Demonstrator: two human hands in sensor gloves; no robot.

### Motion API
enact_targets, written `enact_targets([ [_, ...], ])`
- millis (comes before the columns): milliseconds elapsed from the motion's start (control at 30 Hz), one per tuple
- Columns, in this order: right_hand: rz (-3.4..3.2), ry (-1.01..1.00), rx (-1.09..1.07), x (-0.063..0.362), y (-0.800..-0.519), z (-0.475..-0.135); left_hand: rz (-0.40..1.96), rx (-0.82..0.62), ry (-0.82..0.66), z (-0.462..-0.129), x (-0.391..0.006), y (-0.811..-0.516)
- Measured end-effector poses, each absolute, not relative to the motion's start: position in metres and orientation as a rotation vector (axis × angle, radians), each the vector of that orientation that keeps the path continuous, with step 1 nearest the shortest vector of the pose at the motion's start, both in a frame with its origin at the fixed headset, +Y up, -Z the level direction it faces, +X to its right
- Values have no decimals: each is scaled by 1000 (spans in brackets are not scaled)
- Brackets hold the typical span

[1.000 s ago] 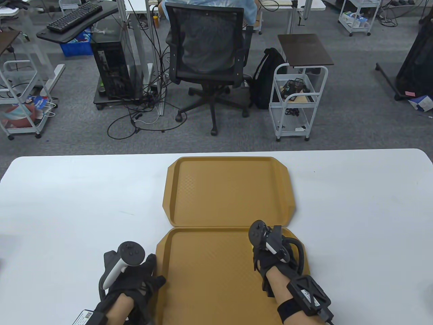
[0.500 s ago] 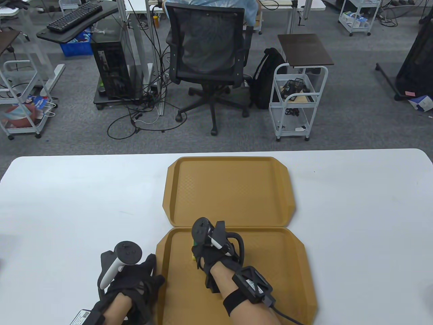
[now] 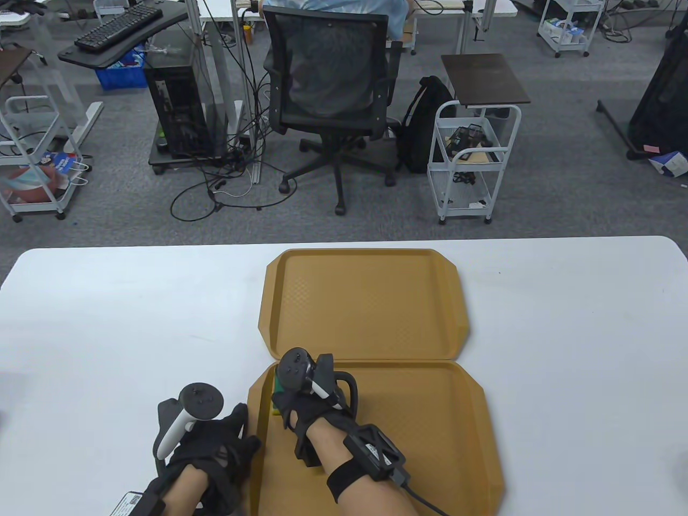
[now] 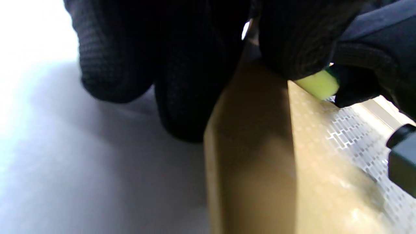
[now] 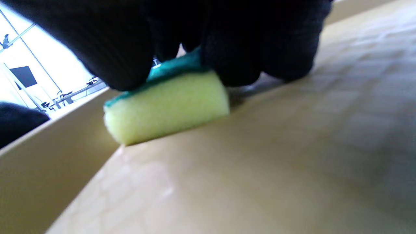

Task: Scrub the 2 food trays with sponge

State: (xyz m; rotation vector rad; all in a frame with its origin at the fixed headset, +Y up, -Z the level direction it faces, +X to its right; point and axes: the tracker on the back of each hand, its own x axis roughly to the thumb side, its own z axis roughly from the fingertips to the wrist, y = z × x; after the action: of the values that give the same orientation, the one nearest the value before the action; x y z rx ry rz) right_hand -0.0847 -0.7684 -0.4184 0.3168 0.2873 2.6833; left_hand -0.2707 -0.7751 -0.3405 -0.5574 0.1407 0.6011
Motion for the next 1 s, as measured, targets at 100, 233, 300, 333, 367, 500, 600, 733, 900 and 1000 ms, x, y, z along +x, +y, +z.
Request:
enact_targets([
  [100, 2694, 298, 332, -89, -769, -417, 606, -559, 142, -341, -271, -775],
  [233, 2668, 370, 357, -86, -769, -412, 616, -561, 144, -341, -272, -775],
  [300, 2664, 408, 385, -85, -769, -406, 616, -562, 144, -341, -272, -775],
  [333, 2660, 433, 401, -84, -769, -401, 617, -563, 144, -341, -272, -775],
  [367, 2653, 449, 418, -83, -769, -396, 618, -563, 145, -341, -273, -775],
  [500, 2641, 492, 479, -81, -768, -374, 627, -563, 148, -341, -273, -775],
  [600, 2628, 522, 527, -80, -769, -353, 629, -560, 152, -340, -274, -776],
  [733, 2626, 550, 576, -79, -768, -329, 635, -559, 155, -340, -274, -776],
  [900, 2586, 609, 568, -77, -768, -307, 617, -551, 153, -340, -274, -775],
  [1000, 2590, 608, 559, -79, -768, -299, 610, -548, 153, -340, -274, -775],
])
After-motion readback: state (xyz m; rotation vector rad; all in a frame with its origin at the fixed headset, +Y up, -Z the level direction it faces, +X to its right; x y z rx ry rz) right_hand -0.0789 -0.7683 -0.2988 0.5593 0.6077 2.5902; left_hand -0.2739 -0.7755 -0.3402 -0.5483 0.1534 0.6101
